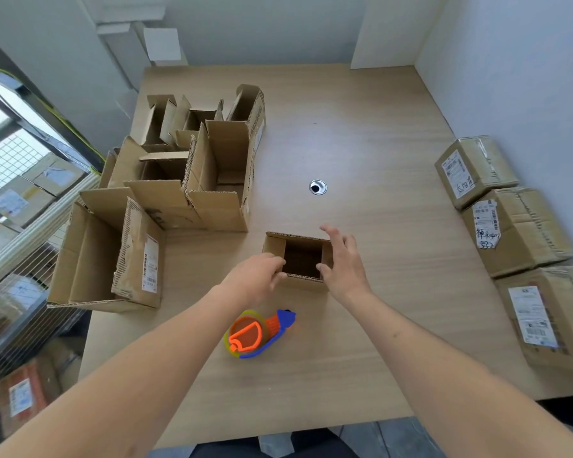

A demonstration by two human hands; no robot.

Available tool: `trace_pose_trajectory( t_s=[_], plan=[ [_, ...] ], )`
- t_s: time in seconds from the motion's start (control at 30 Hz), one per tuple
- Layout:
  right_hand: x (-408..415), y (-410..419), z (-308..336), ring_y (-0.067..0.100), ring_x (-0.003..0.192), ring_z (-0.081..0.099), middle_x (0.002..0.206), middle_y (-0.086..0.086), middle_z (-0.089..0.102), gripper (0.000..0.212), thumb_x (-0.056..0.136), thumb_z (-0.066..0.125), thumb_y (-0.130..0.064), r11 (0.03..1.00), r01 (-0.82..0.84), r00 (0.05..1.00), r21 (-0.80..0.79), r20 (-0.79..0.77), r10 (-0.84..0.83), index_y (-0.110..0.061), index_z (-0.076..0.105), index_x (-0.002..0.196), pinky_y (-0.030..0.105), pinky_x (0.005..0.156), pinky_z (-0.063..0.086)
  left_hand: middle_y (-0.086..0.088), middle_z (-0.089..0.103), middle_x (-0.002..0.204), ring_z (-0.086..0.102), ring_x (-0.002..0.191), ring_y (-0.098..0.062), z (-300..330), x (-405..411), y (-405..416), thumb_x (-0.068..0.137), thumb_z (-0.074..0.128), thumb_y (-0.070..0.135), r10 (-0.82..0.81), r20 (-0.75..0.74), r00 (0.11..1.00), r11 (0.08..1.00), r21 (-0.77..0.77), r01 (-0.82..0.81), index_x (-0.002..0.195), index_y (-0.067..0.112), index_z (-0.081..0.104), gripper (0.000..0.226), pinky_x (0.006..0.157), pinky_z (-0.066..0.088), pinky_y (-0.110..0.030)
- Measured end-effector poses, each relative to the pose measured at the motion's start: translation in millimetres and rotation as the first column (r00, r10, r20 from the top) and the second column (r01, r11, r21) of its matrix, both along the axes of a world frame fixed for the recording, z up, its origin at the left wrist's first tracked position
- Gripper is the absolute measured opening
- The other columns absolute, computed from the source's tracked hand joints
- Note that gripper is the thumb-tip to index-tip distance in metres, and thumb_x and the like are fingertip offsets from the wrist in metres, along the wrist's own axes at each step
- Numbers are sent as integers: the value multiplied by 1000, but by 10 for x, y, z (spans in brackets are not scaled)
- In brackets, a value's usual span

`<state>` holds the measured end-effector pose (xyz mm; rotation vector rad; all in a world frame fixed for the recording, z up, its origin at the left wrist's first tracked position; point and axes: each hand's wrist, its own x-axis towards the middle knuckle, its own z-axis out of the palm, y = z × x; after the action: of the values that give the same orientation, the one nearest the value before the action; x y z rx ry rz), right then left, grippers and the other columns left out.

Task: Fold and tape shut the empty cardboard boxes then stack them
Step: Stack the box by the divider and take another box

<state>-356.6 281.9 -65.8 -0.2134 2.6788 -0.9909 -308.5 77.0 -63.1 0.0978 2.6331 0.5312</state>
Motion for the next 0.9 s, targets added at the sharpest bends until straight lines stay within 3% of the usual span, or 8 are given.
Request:
trace_pose_trajectory(
  t_s=[0.07, 0.17, 0.27, 0.33, 0.47, 0.63, 0.77, 0.9],
  plan=[
    [42, -14, -35, 25, 118, 53, 138, -1, 38, 63, 98, 65, -28, 993, -32, 999, 110, -24, 35, -45, 35, 152, 36, 89, 50, -6, 61, 121, 58, 114, -29, -21, 6, 21, 105, 52, 36, 111, -53, 992, 993, 49, -108, 132, 14, 60, 36, 92, 49, -39],
    [39, -14, -40, 26, 151, 27, 167, 1, 15, 62, 100, 47, -61, 982, -52, 997, 183, 70, 40, -45, 27, 156, 46, 108, 42, -8, 67, 112, 61, 105, -28, -65, 31, 29, 100, 63, 39, 290, -116, 950, 951, 150, -272, 123, 10, 67, 37, 88, 51, -40],
    [7, -6, 16, 23, 156, 13, 170, -5, -6, 83, 89, 51, -77, 983, -98, 985, 153, 158, 73, -47, 17, 159, 47, 115, 36, -8, 67, 104, 62, 98, -27, -108, 44, 66, 100, 62, 38, 315, -161, 935, 943, 165, -289, 114, 10, 71, 32, 81, 50, -39],
    [-4, 3, 21, 26, 155, 20, 169, -6, -10, 97, 80, 60, -81, 983, -114, 981, 144, 174, 88, -46, 15, 159, 46, 115, 39, -7, 66, 100, 61, 96, -28, -137, 39, 93, 100, 62, 37, 348, -184, 919, 932, 171, -318, 110, 11, 72, 30, 79, 51, -39],
    [19, 88, -122, 27, 143, 41, 166, 1, 9, 84, 83, 73, -63, 977, -148, 983, 150, 133, 129, -41, 33, 153, 42, 107, 47, -12, 61, 107, 59, 102, -30, -218, 10, 159, 96, 67, 42, 499, -177, 849, 865, 155, -476, 115, 8, 67, 39, 85, 49, -38],
    [152, 89, -332, 25, 154, 22, 164, 3, 25, 51, 97, 67, -28, 967, -137, 990, 215, 11, 138, -34, 51, 145, 39, 116, 36, -14, 43, 119, 50, 106, -34, -250, -26, 238, 89, 78, 34, 628, -154, 763, 777, 177, -604, 148, 23, 34, 74, 97, 47, -43],
    [170, -11, -375, 30, 154, 19, 166, -2, 25, 48, 102, 58, -32, 902, -101, 987, 421, -73, 144, -38, 44, 147, 45, 122, 24, -6, 35, 117, 53, 106, -31, -352, 105, 227, 93, 72, 27, 508, -122, 853, 860, 138, -492, 146, 39, 44, 61, 98, 50, -45],
    [140, -76, -540, 31, 157, -5, 171, -1, 1, 52, 109, 37, -26, 915, -164, 984, 367, -1, 177, -30, 23, 159, 44, 120, 32, -5, 33, 117, 52, 100, -29, -425, 372, 203, 92, 73, 28, 461, -113, 880, 887, 28, -461, 150, 44, 28, 75, 87, 55, -46]
  ],
)
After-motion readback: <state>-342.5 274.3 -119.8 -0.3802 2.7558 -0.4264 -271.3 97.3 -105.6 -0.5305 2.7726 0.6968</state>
